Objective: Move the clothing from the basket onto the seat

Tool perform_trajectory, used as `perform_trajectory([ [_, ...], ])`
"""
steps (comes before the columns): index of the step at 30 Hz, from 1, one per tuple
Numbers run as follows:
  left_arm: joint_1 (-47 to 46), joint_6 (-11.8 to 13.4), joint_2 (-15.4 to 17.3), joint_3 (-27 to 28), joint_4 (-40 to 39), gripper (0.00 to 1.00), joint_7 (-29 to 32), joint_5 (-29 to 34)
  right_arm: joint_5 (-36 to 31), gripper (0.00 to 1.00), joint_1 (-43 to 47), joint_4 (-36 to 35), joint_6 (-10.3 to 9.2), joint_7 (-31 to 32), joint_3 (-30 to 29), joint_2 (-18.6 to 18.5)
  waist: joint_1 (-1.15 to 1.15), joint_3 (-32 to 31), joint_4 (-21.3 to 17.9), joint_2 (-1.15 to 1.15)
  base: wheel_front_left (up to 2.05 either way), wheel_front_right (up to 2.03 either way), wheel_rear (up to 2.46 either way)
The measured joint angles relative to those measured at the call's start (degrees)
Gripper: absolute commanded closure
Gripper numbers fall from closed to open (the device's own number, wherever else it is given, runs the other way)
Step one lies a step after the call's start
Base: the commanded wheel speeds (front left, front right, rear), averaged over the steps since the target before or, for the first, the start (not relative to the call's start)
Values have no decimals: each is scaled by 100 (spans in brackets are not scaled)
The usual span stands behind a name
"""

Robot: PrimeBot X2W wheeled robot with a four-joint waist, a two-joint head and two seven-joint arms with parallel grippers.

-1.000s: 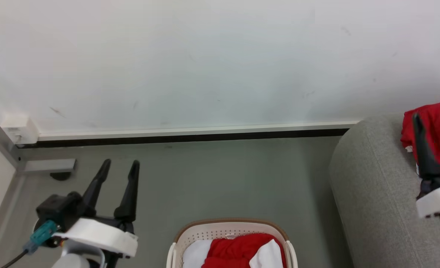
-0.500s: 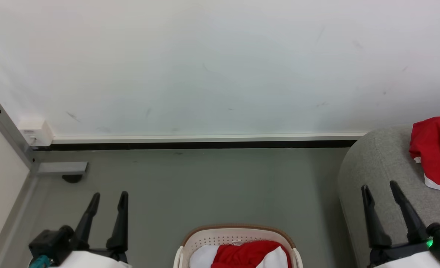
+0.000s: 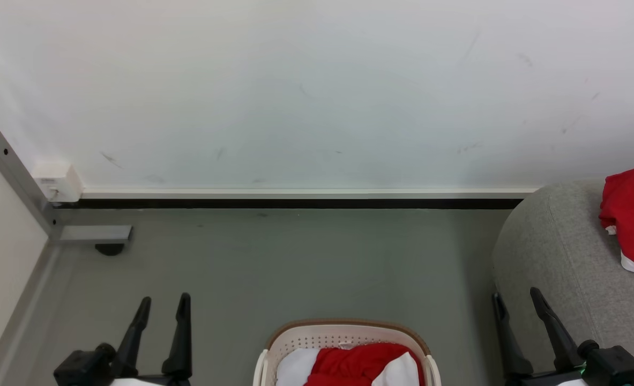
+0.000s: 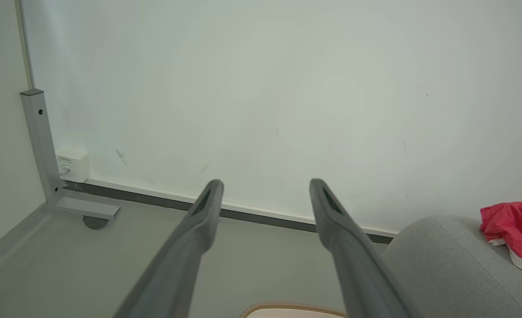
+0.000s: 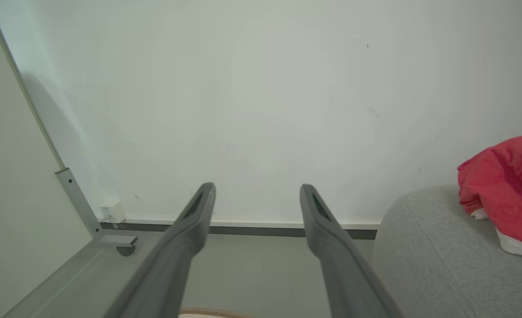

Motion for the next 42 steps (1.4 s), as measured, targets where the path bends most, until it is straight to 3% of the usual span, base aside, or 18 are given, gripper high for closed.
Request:
perform_trajectory([
  [14,-6,-292,-253,328,170,0,0,336,-14,0,-86,40,0,-25,38,71,0,-9,-62,0,0,0,0],
  [28,-81,-354,-369,380,218,0,0,413,101,0,-256,26,0,-31,87,85,0,60,-283,0,0,0,0],
  [42,-942,-380,-69,-181,400,0,0,368,203,0,-751,-278,0,-33,-103,137,1,862,-785,0,0,0,0],
])
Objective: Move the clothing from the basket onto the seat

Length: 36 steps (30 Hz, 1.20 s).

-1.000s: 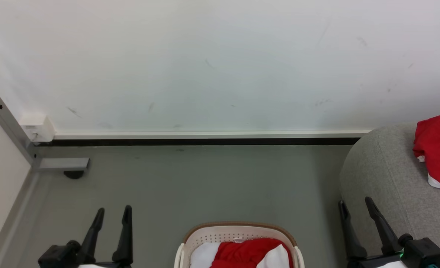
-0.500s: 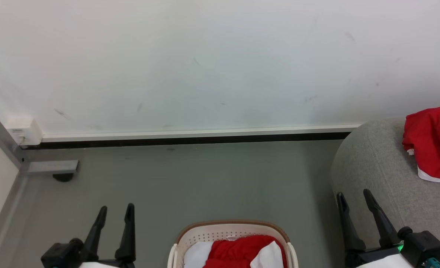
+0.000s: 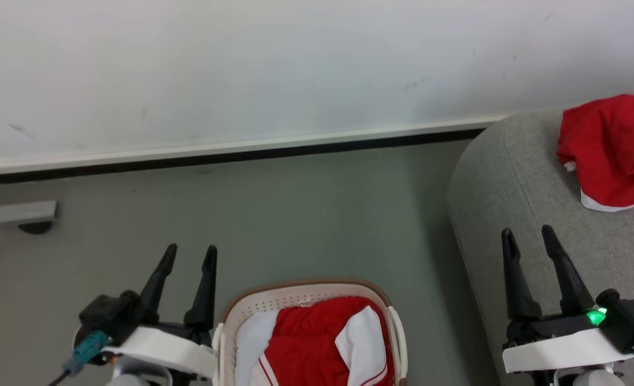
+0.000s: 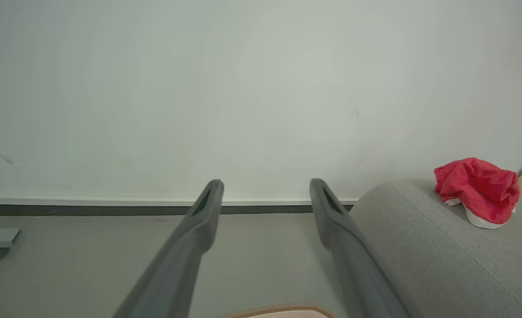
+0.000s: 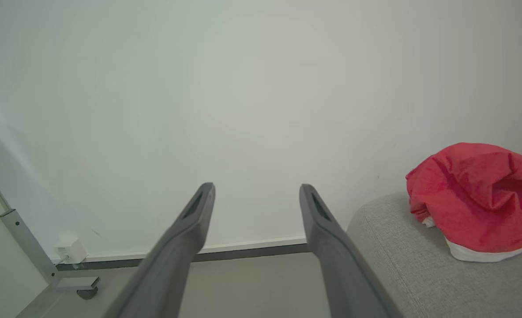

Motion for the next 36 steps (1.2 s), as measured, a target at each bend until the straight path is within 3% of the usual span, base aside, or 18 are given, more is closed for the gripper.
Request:
perform_trajectory([
  [11,-1000,-13,482,-770,535,0,43,-187,-40,0,-485,-436,0,0,-143,20,1,1022,-302,0,0,0,0],
  [18,-1642,-13,580,-1415,810,0,308,-192,-202,0,-779,-666,0,0,-259,20,1,1620,-411,0,0,0,0],
  [26,-2422,-14,817,-2505,1589,0,786,-113,-220,0,-1104,-1051,0,0,-651,20,0,2288,-495,0,0,0,0],
  [36,-3407,-14,879,-3588,2828,0,1182,-56,-62,0,-1246,-1542,0,0,-803,21,0,3058,-703,0,0,0,0],
])
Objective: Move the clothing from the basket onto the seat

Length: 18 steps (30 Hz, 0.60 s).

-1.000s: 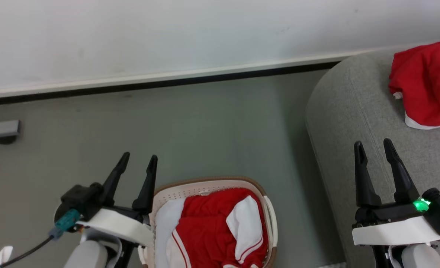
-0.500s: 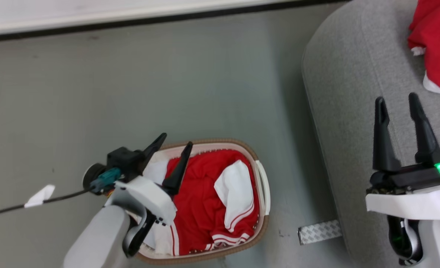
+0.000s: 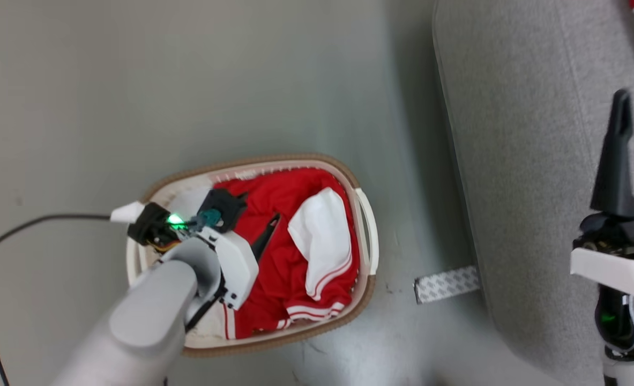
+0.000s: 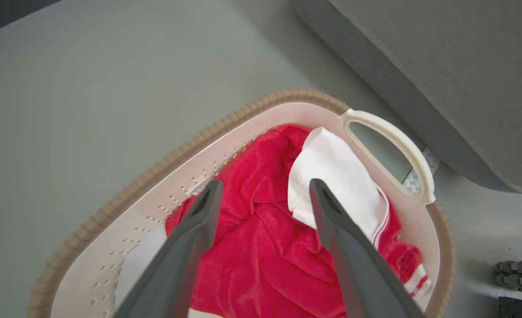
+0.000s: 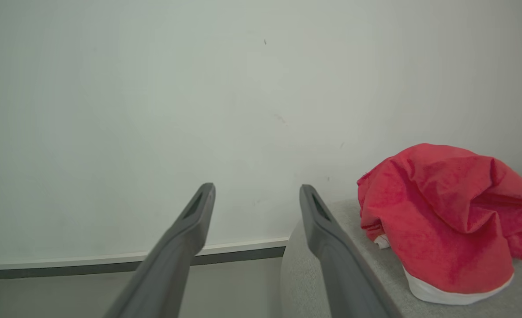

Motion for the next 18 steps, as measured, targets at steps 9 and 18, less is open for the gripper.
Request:
perform_trajectory([
  [9,-764,0,190,-1109,1106,0,403,454,119,0,-247,-539,0,0,-43,0,0,712,-128,0,0,0,0],
  [18,-1282,0,254,-2073,1862,0,683,493,75,0,-268,-761,0,0,21,1,0,1195,-285,0,0,0,0],
])
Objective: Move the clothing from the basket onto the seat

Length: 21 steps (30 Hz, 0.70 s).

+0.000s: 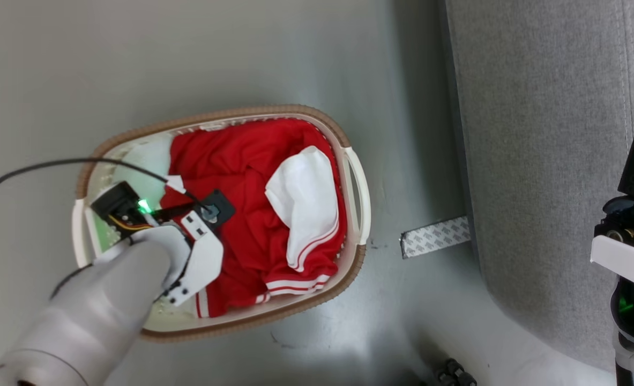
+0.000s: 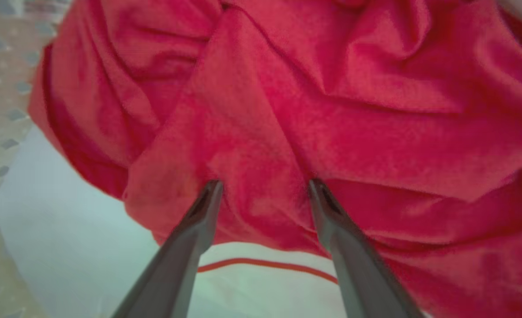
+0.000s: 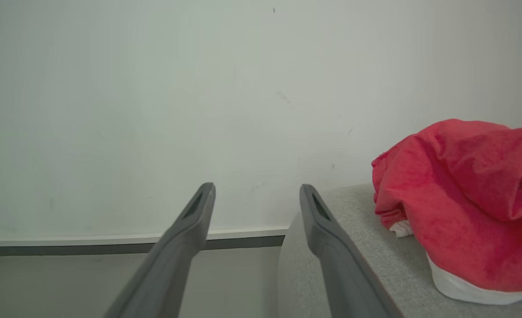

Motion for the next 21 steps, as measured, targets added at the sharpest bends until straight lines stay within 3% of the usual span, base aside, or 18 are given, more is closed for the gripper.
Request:
perform_trajectory([
  [12,-456,-1,-3,-590,740,0,211,203,181,0,63,-65,0,0,14,-1,-1,334,-205,0,0,0,0],
  [13,-465,-1,-11,-613,766,27,209,181,198,0,68,-65,0,0,10,-1,-1,347,-213,0,0,0,0],
  [15,-471,0,-22,-659,808,100,194,135,205,0,75,-64,0,0,10,-1,-1,360,-222,0,0,0,0],
  [21,-441,-1,-47,-769,901,100,2,-10,237,0,67,19,0,0,10,0,0,273,-211,0,0,0,0],
])
